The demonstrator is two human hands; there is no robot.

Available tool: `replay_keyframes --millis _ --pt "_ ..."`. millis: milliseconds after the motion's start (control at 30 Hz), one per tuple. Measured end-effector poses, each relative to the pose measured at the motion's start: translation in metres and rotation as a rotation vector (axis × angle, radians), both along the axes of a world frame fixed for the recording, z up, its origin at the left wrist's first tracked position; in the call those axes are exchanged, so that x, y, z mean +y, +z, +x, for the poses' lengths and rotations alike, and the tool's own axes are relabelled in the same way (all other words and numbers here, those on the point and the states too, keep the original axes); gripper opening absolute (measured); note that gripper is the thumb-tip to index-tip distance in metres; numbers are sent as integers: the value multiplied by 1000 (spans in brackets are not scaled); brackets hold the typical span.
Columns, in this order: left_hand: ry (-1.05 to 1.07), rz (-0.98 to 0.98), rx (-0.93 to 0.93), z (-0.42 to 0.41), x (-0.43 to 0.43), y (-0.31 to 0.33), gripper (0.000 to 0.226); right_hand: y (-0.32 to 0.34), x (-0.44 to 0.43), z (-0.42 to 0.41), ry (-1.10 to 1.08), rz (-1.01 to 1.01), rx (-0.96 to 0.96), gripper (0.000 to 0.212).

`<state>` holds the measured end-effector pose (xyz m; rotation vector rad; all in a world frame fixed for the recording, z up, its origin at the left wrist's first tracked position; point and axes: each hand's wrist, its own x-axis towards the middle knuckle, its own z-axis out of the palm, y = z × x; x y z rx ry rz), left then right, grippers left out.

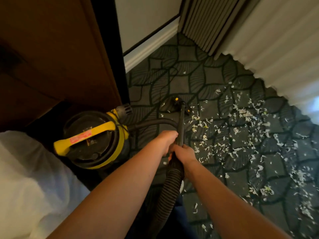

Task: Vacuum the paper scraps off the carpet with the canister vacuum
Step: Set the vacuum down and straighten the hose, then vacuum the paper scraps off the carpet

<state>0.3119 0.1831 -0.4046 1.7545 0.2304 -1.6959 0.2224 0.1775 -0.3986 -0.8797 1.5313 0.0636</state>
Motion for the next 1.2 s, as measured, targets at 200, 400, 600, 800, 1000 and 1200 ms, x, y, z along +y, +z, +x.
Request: replay_keyframes --millis 200,400,600,800,1000,1200 --pt "26 -12 -104 -49 -80 -1 25 12 -74 -51 46 -44 -68 9" --pt "73 -108 -94 -78 -166 6 22 12 -177 -84 212 -170 -72 15" --pt "111 -170 -133 -69 -245 -16 27 -13 -257 -75 348 -309 -95 12" --pt "88 -175 -199 -29 -310 -80 29 -81 -321 -36 360 -353 -86 11" --pt "-35 -132 -227 1 -352 -162 25 -168 -363 -8 351 -350 -62 14" --pt "-326 -97 -260 -5 -363 -222 29 -214 -345 -30 355 -266 -48 43"
